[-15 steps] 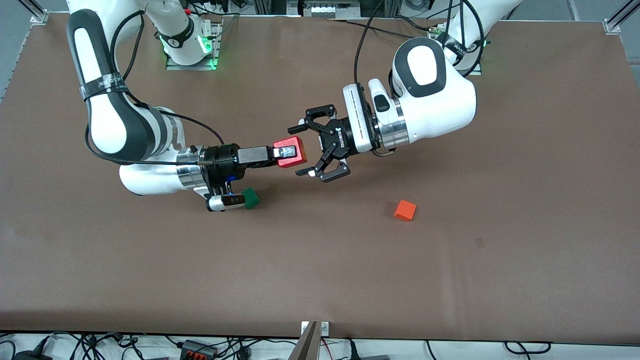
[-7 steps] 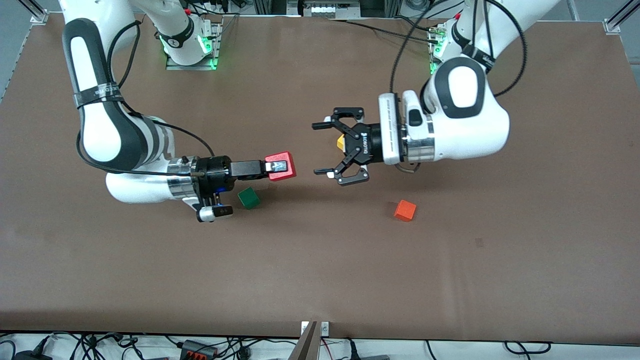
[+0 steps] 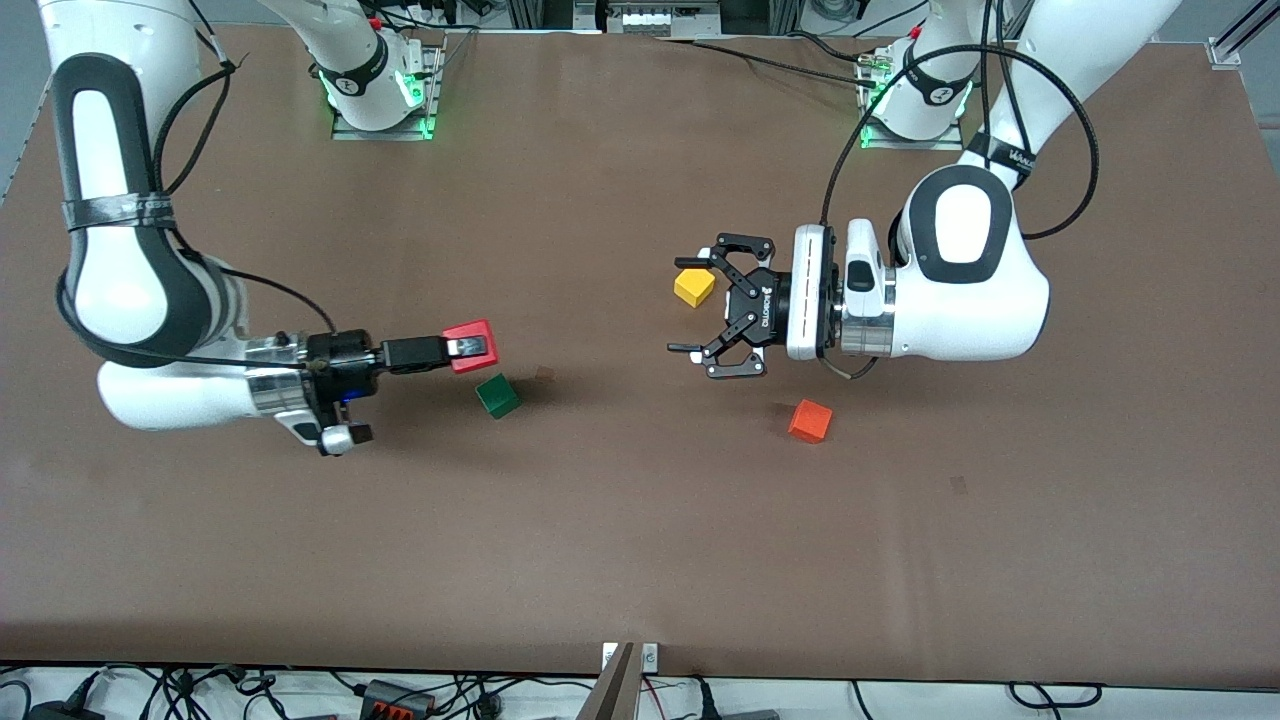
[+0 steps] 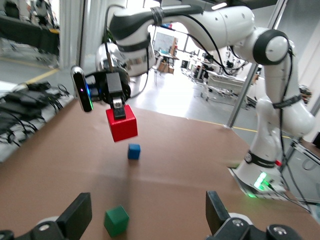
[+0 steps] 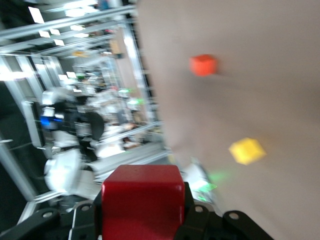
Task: Pass red block to right arm, stack on blue
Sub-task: 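Carry the red cube with the right gripper above the blue cube, then lower the red cube onto the blue cube with the right gripper, then open the right gripper and raise it away from the stack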
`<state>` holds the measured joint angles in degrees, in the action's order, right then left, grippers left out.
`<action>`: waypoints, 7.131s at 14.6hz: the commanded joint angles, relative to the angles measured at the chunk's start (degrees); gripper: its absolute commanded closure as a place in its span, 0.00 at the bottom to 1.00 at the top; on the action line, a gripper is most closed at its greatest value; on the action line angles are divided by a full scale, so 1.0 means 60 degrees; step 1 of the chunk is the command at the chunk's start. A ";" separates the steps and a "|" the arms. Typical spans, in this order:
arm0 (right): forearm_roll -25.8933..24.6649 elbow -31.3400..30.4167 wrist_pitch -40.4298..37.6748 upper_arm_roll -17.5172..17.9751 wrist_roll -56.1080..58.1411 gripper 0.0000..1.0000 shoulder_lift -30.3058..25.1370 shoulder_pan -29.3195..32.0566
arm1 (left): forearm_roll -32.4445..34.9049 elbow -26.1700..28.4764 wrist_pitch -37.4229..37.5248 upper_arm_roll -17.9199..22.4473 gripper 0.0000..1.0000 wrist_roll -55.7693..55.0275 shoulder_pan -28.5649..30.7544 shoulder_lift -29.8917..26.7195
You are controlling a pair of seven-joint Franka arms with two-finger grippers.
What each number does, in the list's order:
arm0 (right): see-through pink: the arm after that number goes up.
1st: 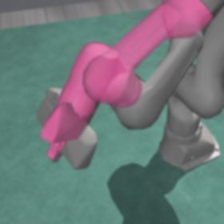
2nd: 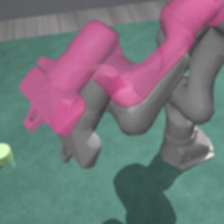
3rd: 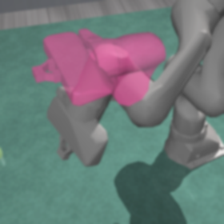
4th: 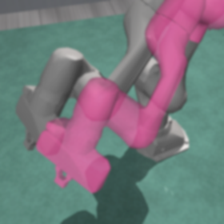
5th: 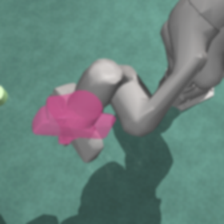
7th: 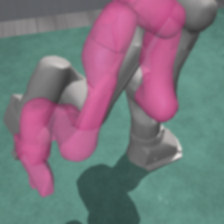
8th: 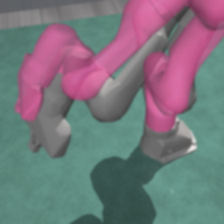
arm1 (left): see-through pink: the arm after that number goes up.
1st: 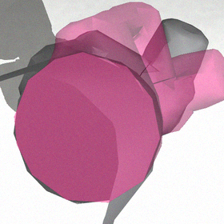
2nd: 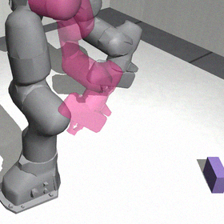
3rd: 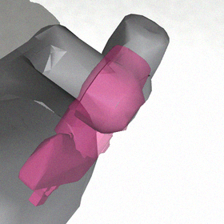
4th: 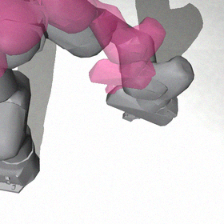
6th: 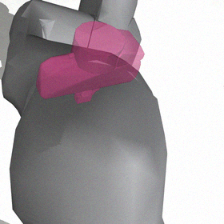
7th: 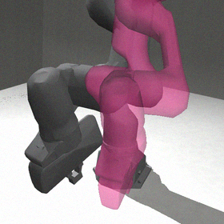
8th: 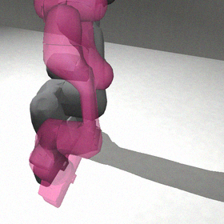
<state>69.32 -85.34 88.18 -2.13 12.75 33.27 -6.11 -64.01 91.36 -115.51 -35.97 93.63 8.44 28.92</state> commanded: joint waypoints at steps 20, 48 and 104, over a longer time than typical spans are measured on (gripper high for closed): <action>-1.2067 -0.5111 0.6511 -0.1096 -0.0645 1.00 -0.2381 0.0388 | 1.1153 0.1019 0.3490 0.5189 0.00 -1.3762 -0.2037 -0.4246; -1.1583 -0.5655 0.8271 -0.0920 -0.1114 1.00 -0.1986 0.0740 | 1.1197 0.0242 0.4442 0.5248 0.00 -1.6396 -0.1173 -0.5156; -1.1437 0.0541 0.0683 -0.0935 -0.2111 0.00 -0.3728 0.0783 | 1.1079 0.0096 0.4471 0.5248 0.00 -1.6410 -0.1173 -0.5010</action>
<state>0.06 -82.34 92.83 -8.46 0.94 11.92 -2.31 1.79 93.89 -90.03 -4.60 -5.80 1.32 -1.98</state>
